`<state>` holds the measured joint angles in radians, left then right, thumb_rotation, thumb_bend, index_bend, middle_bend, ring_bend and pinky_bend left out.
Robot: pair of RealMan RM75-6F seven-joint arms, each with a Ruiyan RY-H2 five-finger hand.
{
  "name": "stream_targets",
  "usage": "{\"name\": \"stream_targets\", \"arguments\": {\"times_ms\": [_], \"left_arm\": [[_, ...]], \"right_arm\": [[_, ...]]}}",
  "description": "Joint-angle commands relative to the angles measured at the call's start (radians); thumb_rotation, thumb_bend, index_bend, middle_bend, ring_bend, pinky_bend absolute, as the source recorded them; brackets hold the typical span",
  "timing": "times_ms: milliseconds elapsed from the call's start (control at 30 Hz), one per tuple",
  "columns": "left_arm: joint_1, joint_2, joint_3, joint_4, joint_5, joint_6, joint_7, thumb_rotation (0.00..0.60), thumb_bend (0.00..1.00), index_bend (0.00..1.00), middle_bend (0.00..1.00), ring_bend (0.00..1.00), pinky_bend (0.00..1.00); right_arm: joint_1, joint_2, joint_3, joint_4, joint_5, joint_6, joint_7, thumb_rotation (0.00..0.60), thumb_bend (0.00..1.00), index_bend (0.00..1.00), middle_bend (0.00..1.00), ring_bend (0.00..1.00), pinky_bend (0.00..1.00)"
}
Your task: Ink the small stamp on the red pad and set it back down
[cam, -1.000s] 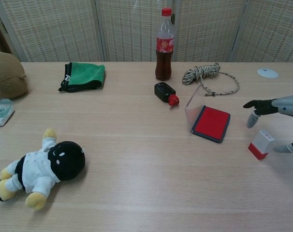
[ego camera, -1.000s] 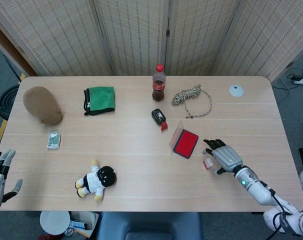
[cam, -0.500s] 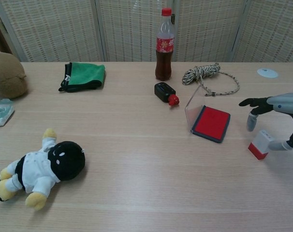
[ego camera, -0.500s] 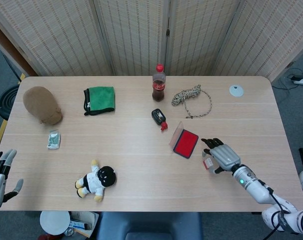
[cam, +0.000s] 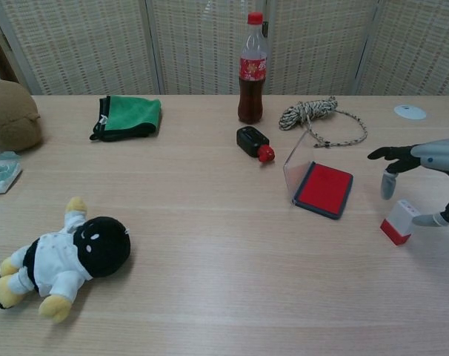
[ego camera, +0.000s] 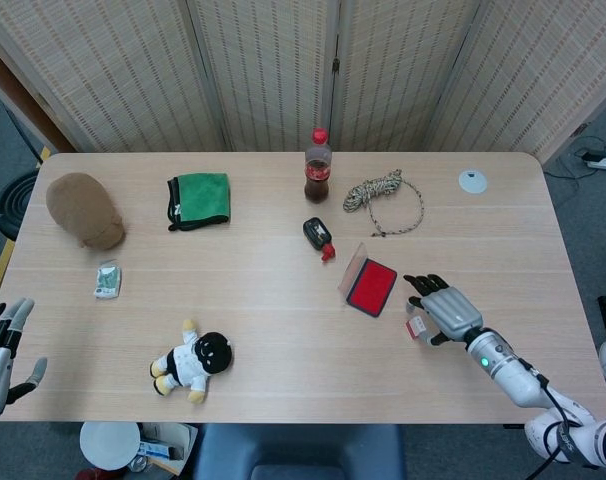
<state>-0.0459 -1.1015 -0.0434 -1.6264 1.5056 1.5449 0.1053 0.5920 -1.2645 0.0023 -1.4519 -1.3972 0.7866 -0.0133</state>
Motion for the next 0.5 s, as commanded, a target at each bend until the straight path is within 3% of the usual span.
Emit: {"name": "stream_targets", "arguments": {"times_ms": [33, 500], "left_arm": [[0.001, 0.001, -0.001, 0.001, -0.001, 0.001, -0.003, 0.600, 0.34, 0.02, 0.00, 0.02, 0.07], [0.001, 0.000, -0.003, 0.003, -0.002, 0.003, -0.007, 0.600, 0.34, 0.02, 0.00, 0.02, 0.07]], "right_arm": [[0.001, -0.001, -0.002, 0.000, 0.003, -0.001, -0.006, 0.600, 0.27, 0.37, 0.02, 0.00, 0.00], [-0.004, 0.002, -0.008, -0.007, 0.018, 0.012, -0.039, 0.600, 0.30, 0.43, 0.04, 0.00, 0.00]]}}
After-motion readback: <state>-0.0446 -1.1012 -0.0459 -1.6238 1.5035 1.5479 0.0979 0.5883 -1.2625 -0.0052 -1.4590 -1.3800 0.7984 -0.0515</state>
